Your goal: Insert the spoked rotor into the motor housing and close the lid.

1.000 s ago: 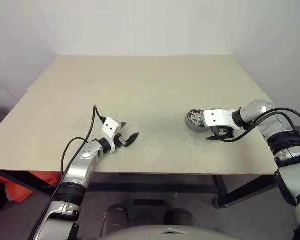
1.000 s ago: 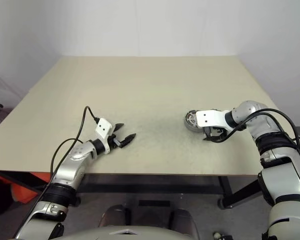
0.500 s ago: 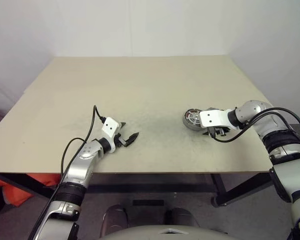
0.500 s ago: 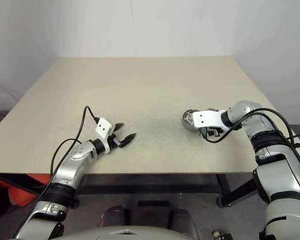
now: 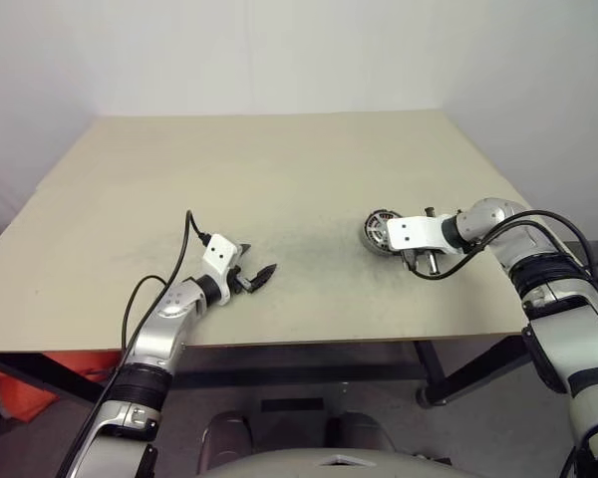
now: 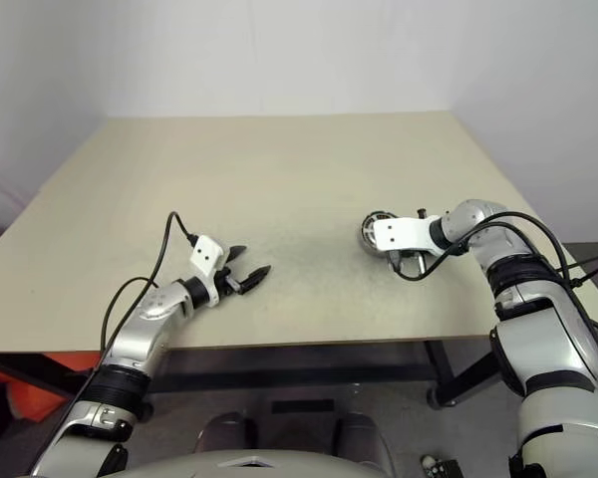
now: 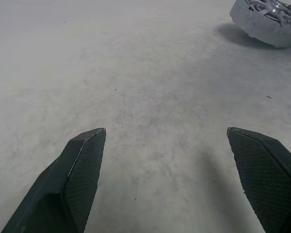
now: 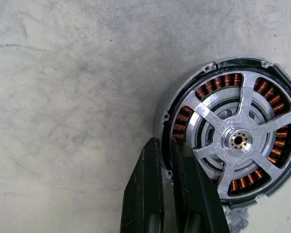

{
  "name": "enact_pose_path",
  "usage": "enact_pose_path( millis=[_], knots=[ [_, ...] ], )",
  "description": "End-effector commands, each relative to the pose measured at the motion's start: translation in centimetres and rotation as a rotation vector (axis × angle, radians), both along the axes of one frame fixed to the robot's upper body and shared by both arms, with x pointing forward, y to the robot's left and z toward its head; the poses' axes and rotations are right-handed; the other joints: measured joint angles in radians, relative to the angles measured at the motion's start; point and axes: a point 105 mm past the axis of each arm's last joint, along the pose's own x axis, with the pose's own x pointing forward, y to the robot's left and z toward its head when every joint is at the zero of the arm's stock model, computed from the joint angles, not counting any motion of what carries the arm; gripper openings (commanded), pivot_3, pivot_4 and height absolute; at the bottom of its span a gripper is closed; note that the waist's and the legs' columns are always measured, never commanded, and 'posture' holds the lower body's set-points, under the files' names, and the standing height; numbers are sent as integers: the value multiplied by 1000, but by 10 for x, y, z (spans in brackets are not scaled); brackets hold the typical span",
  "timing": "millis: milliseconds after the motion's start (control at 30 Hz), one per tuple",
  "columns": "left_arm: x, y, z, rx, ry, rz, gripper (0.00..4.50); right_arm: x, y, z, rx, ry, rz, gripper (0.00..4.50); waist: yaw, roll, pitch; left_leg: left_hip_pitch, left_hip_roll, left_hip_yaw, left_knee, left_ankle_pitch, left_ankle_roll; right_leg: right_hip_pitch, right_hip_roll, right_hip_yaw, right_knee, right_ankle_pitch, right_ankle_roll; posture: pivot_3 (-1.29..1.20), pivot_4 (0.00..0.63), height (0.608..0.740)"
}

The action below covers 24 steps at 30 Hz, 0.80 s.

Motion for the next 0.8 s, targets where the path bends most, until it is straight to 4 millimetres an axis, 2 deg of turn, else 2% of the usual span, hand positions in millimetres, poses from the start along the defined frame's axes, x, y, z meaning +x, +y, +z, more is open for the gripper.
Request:
enact_pose_path(
  millis=[33,100,267,300,433,600,800],
  knots=[
    [2,0,12,-5,-51,1,4254,11,4,12,40,-57,-41,17,-2,0,0,0,0,0,0,0,0,0,0,0,0,0,1,0,0,740],
    [2,0,12,-4,-50,1,4254,15,13,19,115,-61,-60,17,-4,0,0,0,0,0,0,0,0,0,0,0,0,0,1,0,0,740],
    [2,0,11,-3,-49,0,4254,22,50,47,323,-66,-71,17,-7,2,3,-2,0,0,0,0,0,-5,1,0,1,0,1,0,0,740],
    [2,0,11,-3,-49,0,4254,22,57,52,347,-63,-66,17,-6,3,3,-3,0,0,0,0,0,-7,1,0,1,3,-4,0,0,740],
    [2,1,11,-2,-50,4,4254,13,76,64,406,-28,-19,17,12,3,3,-11,0,0,-1,1,-1,-16,1,-2,4,5,-7,0,0,740],
    [1,6,11,1,-50,20,4254,-5,92,64,413,20,54,17,41,3,3,-18,1,0,-1,-1,8,-19,0,-3,-1,4,-8,0,0,740],
    [1,14,12,7,-54,44,4254,-34,116,48,394,89,171,17,54,3,3,-18,1,0,-1,-2,3,-19,-1,-3,-1,4,-7,0,0,740]
  ],
)
